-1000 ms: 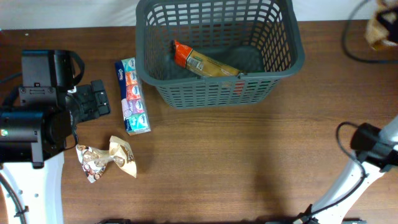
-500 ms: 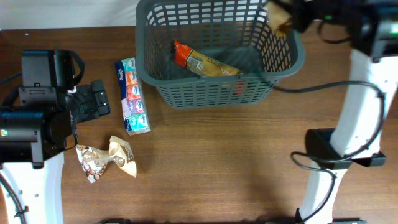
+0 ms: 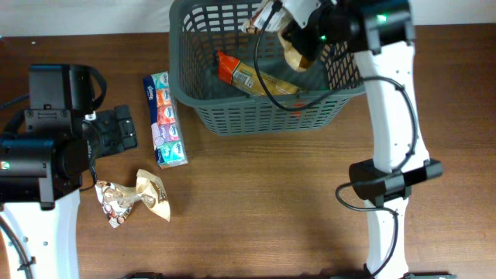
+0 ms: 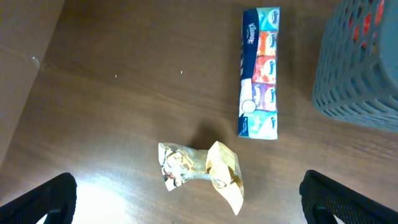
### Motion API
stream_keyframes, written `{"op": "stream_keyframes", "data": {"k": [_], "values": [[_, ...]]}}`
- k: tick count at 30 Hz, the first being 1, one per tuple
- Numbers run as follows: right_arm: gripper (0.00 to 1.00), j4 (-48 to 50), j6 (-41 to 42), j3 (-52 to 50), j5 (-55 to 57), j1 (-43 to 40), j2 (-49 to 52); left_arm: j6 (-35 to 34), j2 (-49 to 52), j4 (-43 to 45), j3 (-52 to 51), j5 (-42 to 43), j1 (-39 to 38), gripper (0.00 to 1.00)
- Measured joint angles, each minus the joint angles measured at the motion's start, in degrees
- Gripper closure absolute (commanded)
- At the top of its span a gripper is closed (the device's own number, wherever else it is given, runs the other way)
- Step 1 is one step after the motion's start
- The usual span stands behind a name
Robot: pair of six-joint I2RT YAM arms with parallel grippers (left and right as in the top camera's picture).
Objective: Pack container
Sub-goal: 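Release the snack bag into the basket and withdraw the right gripper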
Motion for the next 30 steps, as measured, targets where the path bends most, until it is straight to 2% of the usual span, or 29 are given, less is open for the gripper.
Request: {"op": "stream_keyframes", "data": {"k": [2, 3, 5, 7, 9, 11, 12, 20, 30], "values": [[0.71, 1.2, -0.3, -3.4, 0.6, -0.2, 0.1, 0.0, 0.0, -0.2, 0.0, 0.0, 0.0, 0.01], [0.61, 1.5, -0.5, -4.8, 0.8, -0.3, 0.1, 0.0, 0.0, -0.2, 0.0, 0.0, 0.0, 0.01], [0.50, 1.8, -0.9, -7.3, 1.1, -0.4, 0.1, 0.0, 0.0, -0.4, 0.0, 0.0, 0.0, 0.01], [0.31, 2.2, -1.2, -9.5, 1.3, -0.5, 0.1, 0.0, 0.0, -0.4, 0.0, 0.0, 0.0, 0.01], [0.21, 2.4, -1.3, -11.1, 1.4, -0.5, 0.1, 0.0, 0.0, -0.4, 0.0, 0.0, 0.0, 0.01], [0.05, 2.6, -1.4, -11.9, 1.5, -0.6, 0.1, 0.0, 0.0, -0.4, 0.0, 0.0, 0.0, 0.01], [0.01, 2.7, -1.4, -12.0, 1.5, -0.6, 0.1, 0.0, 0.0, -0.4, 0.0, 0.0, 0.0, 0.01], [0.01, 3.9, -2.1, -9.4, 2.2, -0.6, 0.1, 0.0, 0.0, -0.4, 0.0, 0.0, 0.0, 0.01], [0.01, -1.0, -0.2, 8.0, 17.3, -3.1, -5.6, 0.0, 0.0, -0.4, 0.0, 0.0, 0.0, 0.01]]}}
